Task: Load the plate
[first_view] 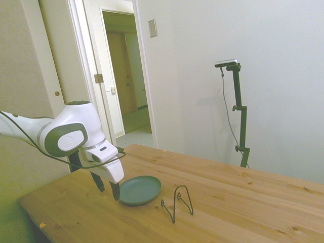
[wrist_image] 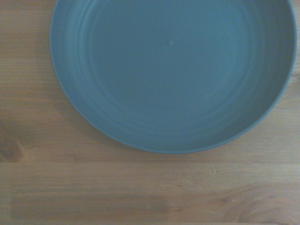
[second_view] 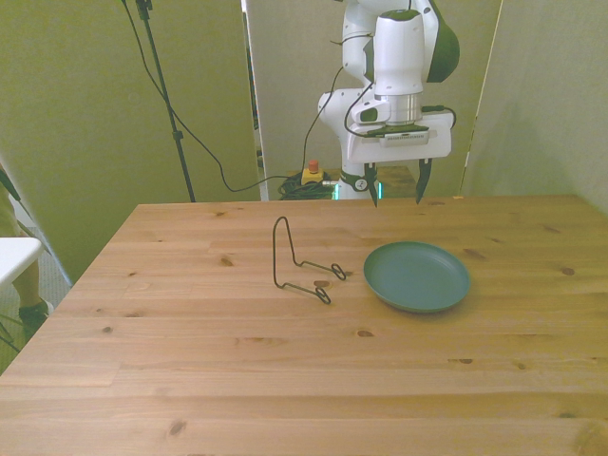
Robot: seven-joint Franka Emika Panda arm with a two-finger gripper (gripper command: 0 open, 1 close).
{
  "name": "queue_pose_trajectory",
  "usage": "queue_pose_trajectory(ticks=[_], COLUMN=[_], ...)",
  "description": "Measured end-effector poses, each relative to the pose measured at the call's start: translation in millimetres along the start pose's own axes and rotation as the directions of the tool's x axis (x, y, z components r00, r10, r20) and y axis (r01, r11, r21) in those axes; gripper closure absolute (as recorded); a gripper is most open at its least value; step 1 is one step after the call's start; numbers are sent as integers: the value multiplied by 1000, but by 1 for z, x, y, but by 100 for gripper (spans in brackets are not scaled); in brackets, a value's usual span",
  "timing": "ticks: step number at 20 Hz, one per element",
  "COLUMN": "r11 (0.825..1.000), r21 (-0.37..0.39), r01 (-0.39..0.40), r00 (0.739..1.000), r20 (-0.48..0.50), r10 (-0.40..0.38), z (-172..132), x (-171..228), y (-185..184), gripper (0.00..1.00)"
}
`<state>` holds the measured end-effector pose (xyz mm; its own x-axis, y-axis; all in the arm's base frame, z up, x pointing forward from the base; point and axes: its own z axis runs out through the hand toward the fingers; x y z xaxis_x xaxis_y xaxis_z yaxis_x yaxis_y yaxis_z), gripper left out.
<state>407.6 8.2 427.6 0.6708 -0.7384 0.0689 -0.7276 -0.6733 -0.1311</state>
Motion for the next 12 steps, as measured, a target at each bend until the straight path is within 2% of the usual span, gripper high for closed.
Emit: queue_pose_trajectory(ticks=[3,6,9,12], r11=[1000,993,966,921], r21=[1,38,46,19], r01=[-7,-107,-253,-390], r00=[1000,993,966,917], r20=[14,50,74,94], r10=[7,105,249,387], z=[0,-6,-6,10], x=[3,19,39,58], y=[2,3,6,9], gripper=[0,0,0,0])
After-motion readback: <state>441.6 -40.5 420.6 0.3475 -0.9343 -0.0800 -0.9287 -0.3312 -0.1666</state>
